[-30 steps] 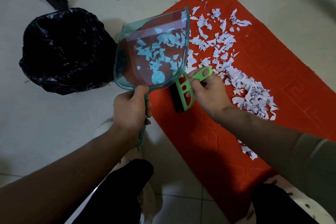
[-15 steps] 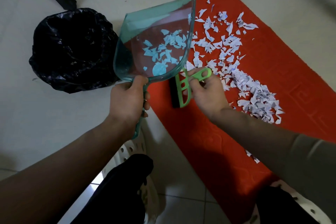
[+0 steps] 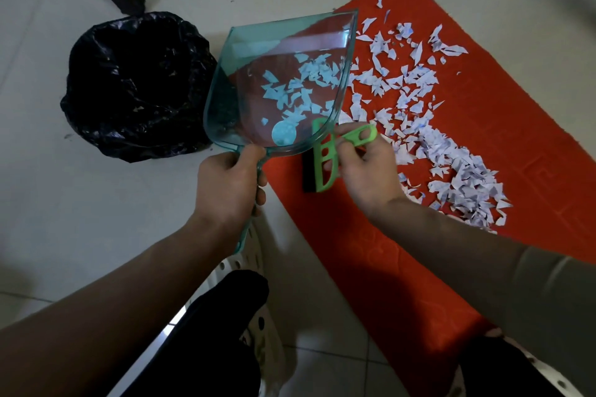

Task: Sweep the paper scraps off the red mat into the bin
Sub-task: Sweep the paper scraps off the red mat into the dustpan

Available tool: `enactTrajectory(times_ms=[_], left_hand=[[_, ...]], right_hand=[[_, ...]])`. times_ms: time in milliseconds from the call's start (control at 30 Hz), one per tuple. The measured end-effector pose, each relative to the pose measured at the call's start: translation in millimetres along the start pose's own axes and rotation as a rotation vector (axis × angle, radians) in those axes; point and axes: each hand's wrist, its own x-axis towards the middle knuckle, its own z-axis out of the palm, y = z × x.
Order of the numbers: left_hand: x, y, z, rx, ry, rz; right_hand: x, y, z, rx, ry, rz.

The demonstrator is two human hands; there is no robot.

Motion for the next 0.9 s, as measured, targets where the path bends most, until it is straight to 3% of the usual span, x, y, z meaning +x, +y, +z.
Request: enactTrajectory(times_ms=[167, 267, 367, 567, 733, 900], left_hand=[[1, -3, -3, -0.009, 0.011, -0.011], [4, -6, -5, 0.009, 0.015, -0.017], [4, -9, -7, 0.022, 0.019, -0.016], [2, -19, -6, 0.024, 0.035, -0.001], [-1, -34, -13, 0.126, 0.044, 0.071], [-4, -53, -35, 0.312, 0.091, 0.121]], right_hand=[[7, 8, 5, -0.145, -0.05, 0.014], [13, 8, -9, -0.193, 0.109, -0.022], [14, 3, -19, -0.117, 0.206, -0.066], [8, 8, -15, -0.063, 0.021, 0.038], [17, 6, -34, -0.14, 0.21, -0.044], [17, 3, -44, -0.001, 0.232, -0.026]])
